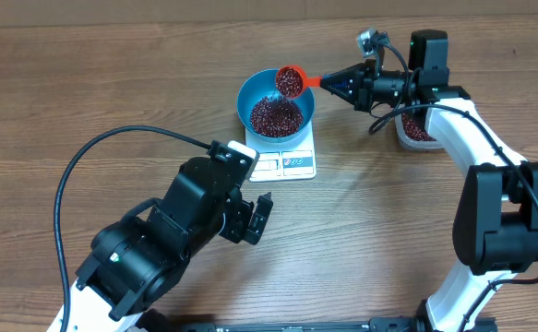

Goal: Scoop item into bowl and weigh 150g on scale
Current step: 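Tip the scoop to pour beans into the teal bowl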

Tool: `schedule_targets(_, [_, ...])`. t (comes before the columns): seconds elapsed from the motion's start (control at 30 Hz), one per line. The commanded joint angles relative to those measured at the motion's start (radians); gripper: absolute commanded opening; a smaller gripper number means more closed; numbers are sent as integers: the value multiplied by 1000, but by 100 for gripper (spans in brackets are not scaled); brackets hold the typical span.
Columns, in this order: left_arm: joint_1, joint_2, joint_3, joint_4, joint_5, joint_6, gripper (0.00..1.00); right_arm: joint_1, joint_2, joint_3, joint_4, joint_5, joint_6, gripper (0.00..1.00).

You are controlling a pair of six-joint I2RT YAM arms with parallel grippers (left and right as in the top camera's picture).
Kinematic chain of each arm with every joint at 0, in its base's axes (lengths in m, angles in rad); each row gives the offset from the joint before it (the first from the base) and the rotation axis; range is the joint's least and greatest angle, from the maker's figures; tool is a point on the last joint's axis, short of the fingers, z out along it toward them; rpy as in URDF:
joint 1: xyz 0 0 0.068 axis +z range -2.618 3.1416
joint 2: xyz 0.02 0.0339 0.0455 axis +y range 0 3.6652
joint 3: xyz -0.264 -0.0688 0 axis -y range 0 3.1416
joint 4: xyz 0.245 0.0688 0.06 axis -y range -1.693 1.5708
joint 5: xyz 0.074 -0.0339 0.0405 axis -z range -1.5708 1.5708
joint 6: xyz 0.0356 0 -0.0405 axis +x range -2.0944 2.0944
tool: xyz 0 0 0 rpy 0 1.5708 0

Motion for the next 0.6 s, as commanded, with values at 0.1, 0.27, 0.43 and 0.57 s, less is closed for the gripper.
schedule_targets(0.1, [-6,6,-2,-3,-10,15,99,6,0,-2,7,-6,-200,4])
schedule_targets(0.27, [-6,6,-2,-3,-10,15,99,6,0,-2,8,-6,-222,4])
schedule_targets(0.43, [-6,6,-2,-3,-10,15,99,6,0,-2,8,-3,-222,4])
schedule_targets(0.57, [-6,6,-2,-3,-10,15,99,6,0,-2,8,-2,-222,4])
